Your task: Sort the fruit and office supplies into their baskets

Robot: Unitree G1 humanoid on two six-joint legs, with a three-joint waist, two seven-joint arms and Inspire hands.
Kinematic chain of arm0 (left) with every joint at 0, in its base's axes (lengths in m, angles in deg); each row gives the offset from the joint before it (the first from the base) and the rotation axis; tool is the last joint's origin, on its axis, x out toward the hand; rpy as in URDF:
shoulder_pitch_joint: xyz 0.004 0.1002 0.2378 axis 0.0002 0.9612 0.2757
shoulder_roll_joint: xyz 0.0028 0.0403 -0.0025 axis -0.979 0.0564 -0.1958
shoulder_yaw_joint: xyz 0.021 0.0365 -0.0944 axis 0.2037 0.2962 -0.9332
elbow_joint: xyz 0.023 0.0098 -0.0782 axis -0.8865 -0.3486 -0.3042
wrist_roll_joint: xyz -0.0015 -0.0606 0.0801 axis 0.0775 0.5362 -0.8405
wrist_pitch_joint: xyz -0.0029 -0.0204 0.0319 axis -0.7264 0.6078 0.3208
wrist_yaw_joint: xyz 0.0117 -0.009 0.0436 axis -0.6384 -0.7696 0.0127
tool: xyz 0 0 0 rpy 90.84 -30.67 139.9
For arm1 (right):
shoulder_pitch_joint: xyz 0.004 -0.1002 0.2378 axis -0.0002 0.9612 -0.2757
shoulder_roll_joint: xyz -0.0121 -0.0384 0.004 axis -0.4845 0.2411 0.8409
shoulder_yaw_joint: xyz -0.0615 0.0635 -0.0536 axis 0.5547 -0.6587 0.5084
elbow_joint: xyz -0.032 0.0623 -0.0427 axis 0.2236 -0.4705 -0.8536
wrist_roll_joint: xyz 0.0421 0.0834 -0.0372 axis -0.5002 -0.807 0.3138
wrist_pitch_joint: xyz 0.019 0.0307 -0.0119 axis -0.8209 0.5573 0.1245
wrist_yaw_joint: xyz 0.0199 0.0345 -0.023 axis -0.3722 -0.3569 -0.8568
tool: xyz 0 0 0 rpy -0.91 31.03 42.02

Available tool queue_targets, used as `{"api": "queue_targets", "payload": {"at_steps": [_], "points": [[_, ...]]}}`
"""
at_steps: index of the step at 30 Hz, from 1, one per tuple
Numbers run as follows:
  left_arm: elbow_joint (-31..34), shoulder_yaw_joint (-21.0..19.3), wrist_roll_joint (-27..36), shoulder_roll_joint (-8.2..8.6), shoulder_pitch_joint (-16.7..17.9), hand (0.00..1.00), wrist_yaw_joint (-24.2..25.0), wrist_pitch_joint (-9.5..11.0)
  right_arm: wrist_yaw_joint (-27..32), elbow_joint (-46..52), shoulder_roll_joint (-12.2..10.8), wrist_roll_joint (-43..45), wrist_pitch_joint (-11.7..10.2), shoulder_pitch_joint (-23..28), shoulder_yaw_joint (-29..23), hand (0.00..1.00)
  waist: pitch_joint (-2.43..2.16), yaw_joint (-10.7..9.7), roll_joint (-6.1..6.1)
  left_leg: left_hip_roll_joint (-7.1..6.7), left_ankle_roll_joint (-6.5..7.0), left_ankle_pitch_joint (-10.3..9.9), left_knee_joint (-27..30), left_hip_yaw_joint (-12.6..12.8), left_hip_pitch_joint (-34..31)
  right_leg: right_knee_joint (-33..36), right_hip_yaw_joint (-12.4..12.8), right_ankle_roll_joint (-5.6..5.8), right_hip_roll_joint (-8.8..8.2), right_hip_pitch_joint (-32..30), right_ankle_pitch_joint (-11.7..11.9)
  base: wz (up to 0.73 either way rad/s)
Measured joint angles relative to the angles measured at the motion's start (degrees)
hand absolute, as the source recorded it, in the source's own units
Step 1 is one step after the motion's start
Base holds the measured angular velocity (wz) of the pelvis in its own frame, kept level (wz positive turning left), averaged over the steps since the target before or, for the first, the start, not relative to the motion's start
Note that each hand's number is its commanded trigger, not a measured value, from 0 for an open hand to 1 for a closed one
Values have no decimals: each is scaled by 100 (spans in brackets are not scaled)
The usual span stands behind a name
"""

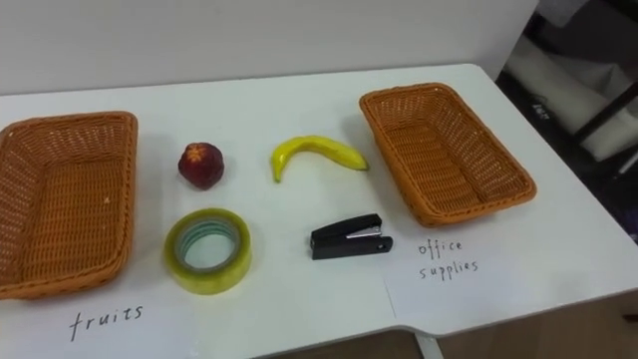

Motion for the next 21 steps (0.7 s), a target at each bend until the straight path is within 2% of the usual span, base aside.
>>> {"api": "queue_targets", "payload": {"at_steps": [5,11,16,21], "points": [[-1,26,-69,8,-9,0,1,1,281,755,12,1096,-65,-95,0,0,15,16,-43,2,-1,-3,1,-22,-78,-14,-24,-1,-5,-45,2,2],[-75,32,-179,10,-23,0,34,6,302,1685,32,2003,-66,-130,6,0,14,42,-35,-1,0,-1,24,-47,-115,-9,-52,-1,-9,-74,2,2],[-144,30,-205,15,-19,0,55,12,140,1929,276,2472,-63,-296,10,0,18,62,-25,-2,0,-1,1,-45,-105,-14,-42,0,-8,-68,3,0],[-340,120,-226,32,-30,0,12,52,11,2341,298,3145,-56,-501,89,0,7,100,-6,3,-1,-1,6,-33,-130,23,-15,0,2,-117,3,-1]]}}
